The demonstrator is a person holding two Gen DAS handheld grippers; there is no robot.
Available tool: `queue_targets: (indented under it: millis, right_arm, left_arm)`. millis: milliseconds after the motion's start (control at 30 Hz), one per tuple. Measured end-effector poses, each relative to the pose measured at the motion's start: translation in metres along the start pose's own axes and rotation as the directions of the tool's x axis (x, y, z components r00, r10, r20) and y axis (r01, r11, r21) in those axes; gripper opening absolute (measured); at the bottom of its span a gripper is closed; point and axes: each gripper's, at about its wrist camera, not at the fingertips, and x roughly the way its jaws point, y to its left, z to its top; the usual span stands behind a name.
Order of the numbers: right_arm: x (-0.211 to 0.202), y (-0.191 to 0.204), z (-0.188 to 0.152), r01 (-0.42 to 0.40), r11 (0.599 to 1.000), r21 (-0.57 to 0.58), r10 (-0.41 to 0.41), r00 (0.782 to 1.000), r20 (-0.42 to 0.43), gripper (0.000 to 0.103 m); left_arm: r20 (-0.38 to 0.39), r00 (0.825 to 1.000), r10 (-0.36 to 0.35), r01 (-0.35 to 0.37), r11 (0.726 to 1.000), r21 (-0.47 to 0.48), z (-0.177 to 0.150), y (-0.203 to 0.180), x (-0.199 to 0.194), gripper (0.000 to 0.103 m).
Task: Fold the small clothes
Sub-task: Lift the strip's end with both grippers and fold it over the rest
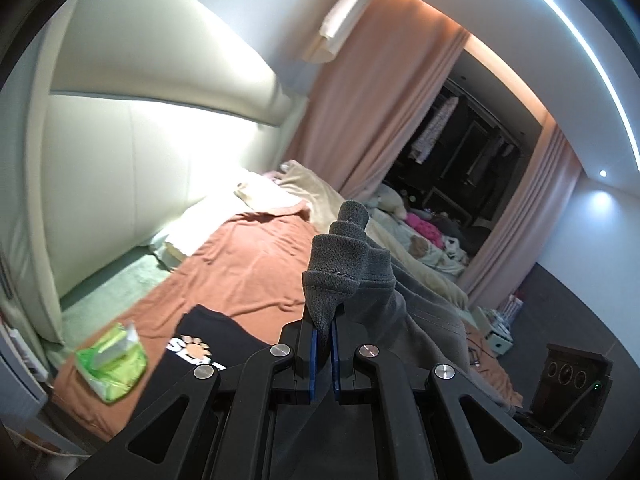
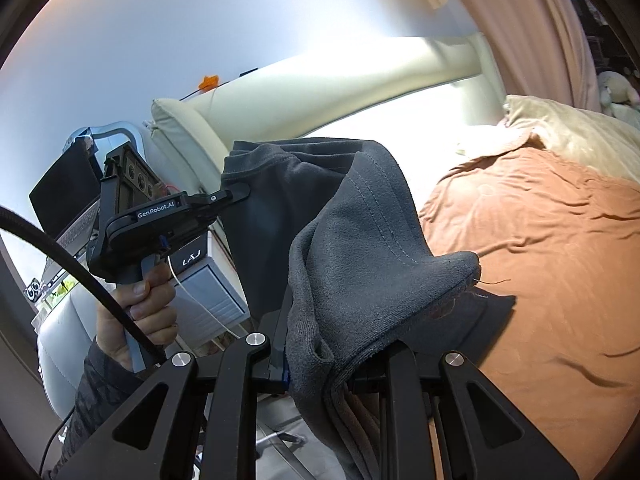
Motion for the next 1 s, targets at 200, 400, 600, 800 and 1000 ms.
queue_targets:
  millis: [200, 400, 600, 800, 1000]
  right_arm:
    - [0.030, -0.016, -0.003, -0.016, 1.000, -0.010, 0.016, 0.999, -0.036, 0.015]
    - [0.065, -0.049, 0.002, -0.019, 1.000, -0.002, 0.019, 0.996, -0.084, 0.015]
    - [0.088, -0.097, 0.006, -0.013, 0.999, 0.039, 0.017, 0.994, -0.106, 0.015]
    - [0.103, -0.133, 0.013, -0.001, 0.998, 0.067, 0.009, 0.992, -0.125, 0.015]
    - [0.132, -0.153, 0.010, 0.011, 0.995, 0.103, 0.005, 0.988, -0.155, 0.015]
  left_arm:
    - [-0.007, 0.995, 0.097, -0.097, 0.995, 0.012, 0.003, 0.033, 0.012, 0.005]
    - [-0.019, 0.989, 0.145, -0.145, 0.989, -0.024, -0.003, 0.068, 0.045, 0.005]
    - [-0.052, 0.982, 0.182, -0.183, 0.983, -0.027, -0.001, 0.088, 0.093, 0.005]
    - [-0.094, 0.970, 0.222, -0.225, 0.974, -0.016, 0.002, 0.099, 0.138, 0.005]
    - [-0.148, 0.955, 0.256, -0.255, 0.967, 0.022, -0.001, 0.111, 0.182, 0.005]
